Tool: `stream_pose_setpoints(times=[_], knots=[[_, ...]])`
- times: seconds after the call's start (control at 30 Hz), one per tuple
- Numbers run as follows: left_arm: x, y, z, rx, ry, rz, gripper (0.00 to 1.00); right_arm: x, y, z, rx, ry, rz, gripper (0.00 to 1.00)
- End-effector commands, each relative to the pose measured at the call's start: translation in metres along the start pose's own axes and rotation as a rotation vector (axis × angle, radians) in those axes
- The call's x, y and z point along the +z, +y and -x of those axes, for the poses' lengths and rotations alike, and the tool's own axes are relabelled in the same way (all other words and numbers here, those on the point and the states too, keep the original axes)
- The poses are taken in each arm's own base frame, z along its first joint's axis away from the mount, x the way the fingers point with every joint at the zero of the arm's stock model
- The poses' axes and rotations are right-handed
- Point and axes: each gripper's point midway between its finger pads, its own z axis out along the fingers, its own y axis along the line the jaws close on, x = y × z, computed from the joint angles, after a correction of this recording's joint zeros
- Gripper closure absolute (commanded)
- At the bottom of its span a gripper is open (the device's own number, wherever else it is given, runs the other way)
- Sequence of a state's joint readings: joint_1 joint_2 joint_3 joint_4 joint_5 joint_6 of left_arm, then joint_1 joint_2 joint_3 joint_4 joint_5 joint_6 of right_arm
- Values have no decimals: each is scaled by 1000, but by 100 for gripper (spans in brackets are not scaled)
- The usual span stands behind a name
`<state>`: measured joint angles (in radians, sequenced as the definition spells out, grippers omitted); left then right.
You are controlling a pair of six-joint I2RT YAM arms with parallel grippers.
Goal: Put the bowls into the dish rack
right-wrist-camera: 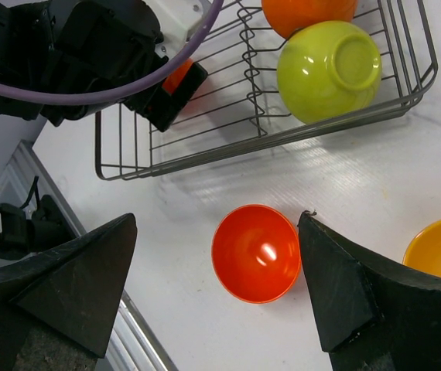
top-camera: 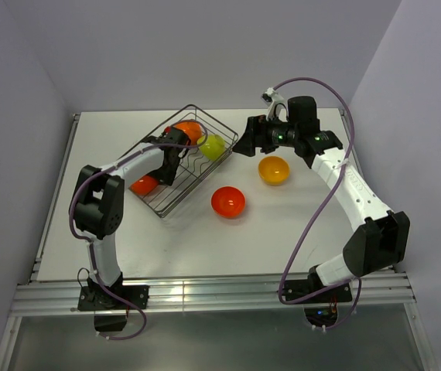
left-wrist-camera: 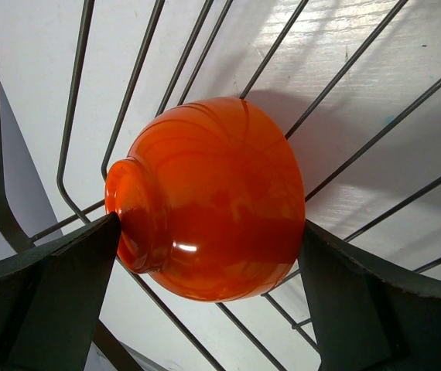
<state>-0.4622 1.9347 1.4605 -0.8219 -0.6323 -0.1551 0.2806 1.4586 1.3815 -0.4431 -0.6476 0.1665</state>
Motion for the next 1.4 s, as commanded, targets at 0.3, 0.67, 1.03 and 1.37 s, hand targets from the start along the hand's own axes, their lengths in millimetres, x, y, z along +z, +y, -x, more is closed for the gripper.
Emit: stream_pose_setpoints(times=[0.3, 0.67, 1.03, 1.37], knots=[[-6, -8, 10, -39, -13, -55, 0, -19, 12, 16, -45, -59, 5, 8], [8, 3, 12, -67, -46, 51, 0, -19, 11, 15, -65, -55, 1, 8], [6, -16, 9, -120, -26, -48, 0, -22, 10, 16, -82, -49, -13, 7], [-10, -13, 17, -169, -63, -94, 0, -24, 10, 14, -87, -54, -4, 5]])
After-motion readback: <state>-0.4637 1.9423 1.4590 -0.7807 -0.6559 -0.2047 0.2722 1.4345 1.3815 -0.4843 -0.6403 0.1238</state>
